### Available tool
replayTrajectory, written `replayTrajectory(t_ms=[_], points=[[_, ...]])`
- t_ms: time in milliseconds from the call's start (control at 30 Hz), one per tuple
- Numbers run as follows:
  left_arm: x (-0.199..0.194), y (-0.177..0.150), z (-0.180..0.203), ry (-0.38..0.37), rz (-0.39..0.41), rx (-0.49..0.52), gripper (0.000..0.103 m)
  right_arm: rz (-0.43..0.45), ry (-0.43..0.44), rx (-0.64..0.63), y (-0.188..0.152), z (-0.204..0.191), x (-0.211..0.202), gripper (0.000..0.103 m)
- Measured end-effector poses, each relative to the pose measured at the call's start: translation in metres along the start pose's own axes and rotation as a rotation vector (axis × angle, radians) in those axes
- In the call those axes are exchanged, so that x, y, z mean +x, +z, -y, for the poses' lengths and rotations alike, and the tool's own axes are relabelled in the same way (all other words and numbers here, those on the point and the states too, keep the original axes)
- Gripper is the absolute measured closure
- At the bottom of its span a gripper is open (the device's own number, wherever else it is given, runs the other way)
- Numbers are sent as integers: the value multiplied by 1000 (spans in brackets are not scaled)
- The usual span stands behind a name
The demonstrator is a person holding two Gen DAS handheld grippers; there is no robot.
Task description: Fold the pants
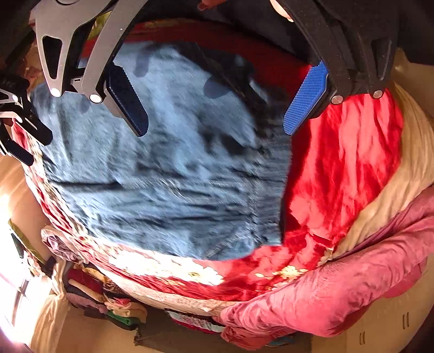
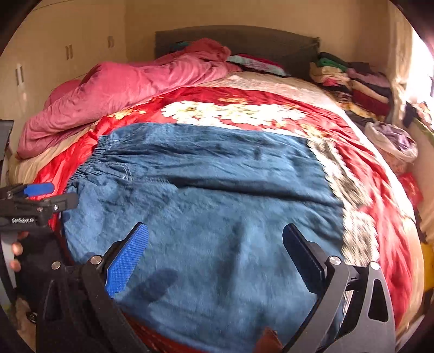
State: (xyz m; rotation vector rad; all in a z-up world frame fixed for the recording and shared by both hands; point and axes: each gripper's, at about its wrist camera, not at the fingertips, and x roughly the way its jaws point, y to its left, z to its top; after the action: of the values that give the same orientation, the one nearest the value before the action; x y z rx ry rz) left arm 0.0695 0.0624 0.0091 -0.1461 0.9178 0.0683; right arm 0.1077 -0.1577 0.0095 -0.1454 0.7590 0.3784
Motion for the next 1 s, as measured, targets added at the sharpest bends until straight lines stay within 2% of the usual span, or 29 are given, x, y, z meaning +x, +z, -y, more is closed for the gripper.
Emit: replayTrajectory(t_ms=[100, 233, 467, 767, 900, 967, 1000], points=[[11, 25, -20, 26, 6, -21, 9, -24, 38, -45, 25, -3, 22, 4], [33, 59, -50, 71, 0, -49, 9, -13, 50, -139, 59, -11, 48, 4], [76, 98, -80, 73, -56, -60, 9, -76, 67, -202, 105, -11, 109, 4], [117, 120, -89, -52, -100, -90, 9, -138, 113, -183, 142, 1, 169, 4], [128, 123, -82, -59, -107, -52, 9, -158, 144, -189, 153, 1, 185, 4], [134, 125, -80, -71, -111, -49, 15, -171, 166, -197, 158, 0, 192, 4], [138, 126, -79, -75, -112, -42, 24, -170, 169, -208, 160, -1, 195, 4]])
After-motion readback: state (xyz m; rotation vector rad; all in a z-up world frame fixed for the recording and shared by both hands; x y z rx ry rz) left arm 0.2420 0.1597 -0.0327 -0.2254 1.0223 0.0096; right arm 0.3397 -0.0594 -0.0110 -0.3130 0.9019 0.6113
